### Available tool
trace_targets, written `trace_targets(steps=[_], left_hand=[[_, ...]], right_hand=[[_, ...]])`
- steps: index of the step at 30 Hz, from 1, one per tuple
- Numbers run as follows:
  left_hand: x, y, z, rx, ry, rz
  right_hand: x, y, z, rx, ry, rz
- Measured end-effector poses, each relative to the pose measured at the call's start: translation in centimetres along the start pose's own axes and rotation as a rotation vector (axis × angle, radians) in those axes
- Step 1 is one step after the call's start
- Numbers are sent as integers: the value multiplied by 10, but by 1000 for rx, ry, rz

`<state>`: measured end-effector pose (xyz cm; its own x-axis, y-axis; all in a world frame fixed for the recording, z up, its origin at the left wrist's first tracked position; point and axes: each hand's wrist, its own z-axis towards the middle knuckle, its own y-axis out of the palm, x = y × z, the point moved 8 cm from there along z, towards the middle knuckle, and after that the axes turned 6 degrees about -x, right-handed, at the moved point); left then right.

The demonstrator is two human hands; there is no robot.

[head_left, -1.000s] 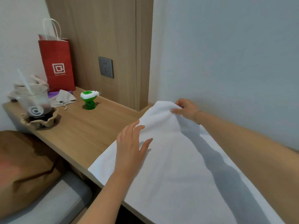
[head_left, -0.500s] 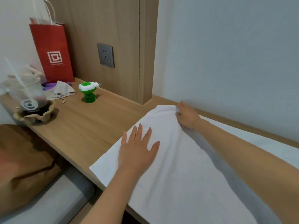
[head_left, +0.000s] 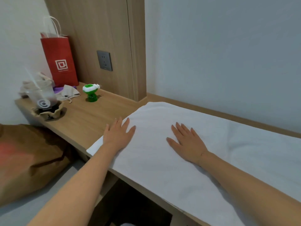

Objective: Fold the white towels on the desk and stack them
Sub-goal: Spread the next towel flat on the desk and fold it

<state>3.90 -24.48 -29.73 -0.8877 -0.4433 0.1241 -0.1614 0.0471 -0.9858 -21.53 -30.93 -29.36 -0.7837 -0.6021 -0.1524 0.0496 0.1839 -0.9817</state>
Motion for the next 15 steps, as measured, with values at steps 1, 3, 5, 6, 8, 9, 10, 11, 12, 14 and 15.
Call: trace_targets(steps=[1,3,5,6,8,9,10,11,12,14,15], left_hand=[[-3,-3,-3,-29,-12,-3],[7,-12,-11,-55,-18,38],[34,-27,-28,67,28,145],[54,-34,-41,155,85,140],[97,-37,-68,218,251,-10],[118,-32,-80,181,322,-90],[137,-23,-91,123,368,-130],[151,-11,-100,61,396,-127],[163,1,-107,11,413,-98],[171,24,-115,-37,421,-25],[171,31,-116,-35,419,-8]], right_hand=[[-2,-2,-1,-14,-8,10],[-7,-8,-7,-20,-28,52],[-10,-20,-22,40,-29,41],[-10,-26,-31,78,-20,14],[-9,-30,-55,113,11,0],[-6,-29,-69,127,35,15],[0,-29,-84,153,62,34],[8,-27,-98,177,95,50],[18,-25,-112,184,132,63],[40,-13,-135,123,202,100],[48,-4,-144,78,215,109]])
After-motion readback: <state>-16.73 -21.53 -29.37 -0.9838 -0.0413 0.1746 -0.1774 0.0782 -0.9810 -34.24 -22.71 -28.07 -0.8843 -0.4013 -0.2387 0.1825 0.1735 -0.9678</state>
